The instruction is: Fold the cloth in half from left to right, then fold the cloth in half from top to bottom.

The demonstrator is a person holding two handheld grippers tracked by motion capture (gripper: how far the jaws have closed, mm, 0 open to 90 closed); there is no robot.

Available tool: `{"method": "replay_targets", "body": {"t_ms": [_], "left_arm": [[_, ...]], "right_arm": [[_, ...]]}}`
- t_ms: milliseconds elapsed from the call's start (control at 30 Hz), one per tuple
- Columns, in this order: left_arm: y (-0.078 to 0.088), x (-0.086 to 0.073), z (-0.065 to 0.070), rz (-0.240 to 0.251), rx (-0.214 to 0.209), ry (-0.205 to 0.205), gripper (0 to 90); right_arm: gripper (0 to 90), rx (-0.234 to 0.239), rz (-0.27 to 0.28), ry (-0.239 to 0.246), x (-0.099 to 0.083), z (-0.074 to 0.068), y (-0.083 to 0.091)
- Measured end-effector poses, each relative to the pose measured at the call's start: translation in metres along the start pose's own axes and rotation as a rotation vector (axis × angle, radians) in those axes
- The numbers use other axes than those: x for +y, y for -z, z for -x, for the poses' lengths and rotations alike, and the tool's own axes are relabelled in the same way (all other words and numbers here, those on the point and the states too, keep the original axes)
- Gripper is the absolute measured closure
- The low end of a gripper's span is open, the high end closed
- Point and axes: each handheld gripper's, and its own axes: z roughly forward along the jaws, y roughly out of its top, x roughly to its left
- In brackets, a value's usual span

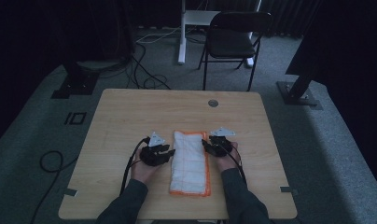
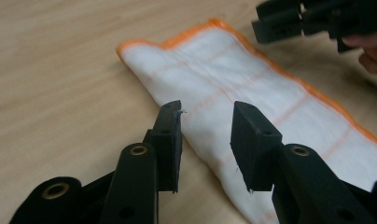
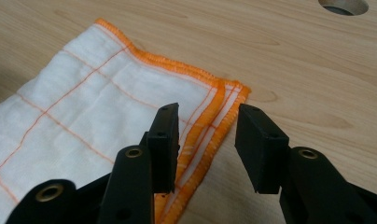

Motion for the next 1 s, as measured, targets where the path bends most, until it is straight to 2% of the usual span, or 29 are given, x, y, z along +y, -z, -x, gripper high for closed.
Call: {"method": "replay_targets", "body": {"t_ms": [200,433,533,733,800,1000], "left_arm": [[-0.010,0.014,-0.006,0.014,0.007,0.010,61.9],[-0.024,0.021,-0.014,0.002,0.012,0.000,60.9],[-0.031,0.025,-0.024,0.004,0.044,0.029,59.8],[-0.039,0.028,-0.033,0.005,0.072,0.063,58.7],[-0.043,0.028,-0.038,0.005,0.084,0.089,58.1],[-0.051,0.025,-0.043,-0.033,0.076,0.107,58.1]], "right_arm": [[58.7,-0.002,-0.007,-0.019,-0.001,0.004,-0.004],[56.9,-0.007,-0.018,-0.028,-0.002,0.006,-0.008],[55.5,-0.006,-0.021,-0.035,0.000,0.007,-0.009],[55.4,-0.010,-0.027,-0.051,0.008,0.009,-0.014],[55.5,-0.009,-0.026,-0.057,0.011,0.009,-0.016],[57.8,-0.012,-0.031,-0.047,0.018,0.008,-0.021]]}}
